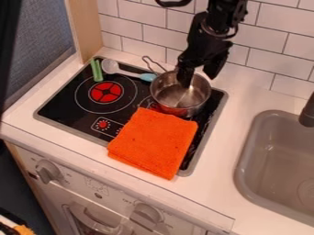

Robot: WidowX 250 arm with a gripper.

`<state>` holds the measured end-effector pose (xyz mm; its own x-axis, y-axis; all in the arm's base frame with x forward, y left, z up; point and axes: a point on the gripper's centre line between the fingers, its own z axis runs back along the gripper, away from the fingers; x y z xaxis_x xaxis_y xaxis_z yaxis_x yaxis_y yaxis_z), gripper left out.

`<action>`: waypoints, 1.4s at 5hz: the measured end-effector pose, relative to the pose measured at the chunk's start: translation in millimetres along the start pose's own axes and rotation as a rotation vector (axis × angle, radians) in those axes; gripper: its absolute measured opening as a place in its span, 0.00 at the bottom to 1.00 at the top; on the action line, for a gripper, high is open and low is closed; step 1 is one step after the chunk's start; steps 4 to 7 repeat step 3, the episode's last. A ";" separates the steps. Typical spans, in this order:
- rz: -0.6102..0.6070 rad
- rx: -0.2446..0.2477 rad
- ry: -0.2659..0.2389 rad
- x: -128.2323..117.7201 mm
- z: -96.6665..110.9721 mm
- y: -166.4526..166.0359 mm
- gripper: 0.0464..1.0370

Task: Move the silver pot to the right burner

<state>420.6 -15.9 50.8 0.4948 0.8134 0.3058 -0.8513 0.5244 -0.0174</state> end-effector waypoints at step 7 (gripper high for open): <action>0.068 -0.129 -0.044 19.5 61.0 11.5 0.96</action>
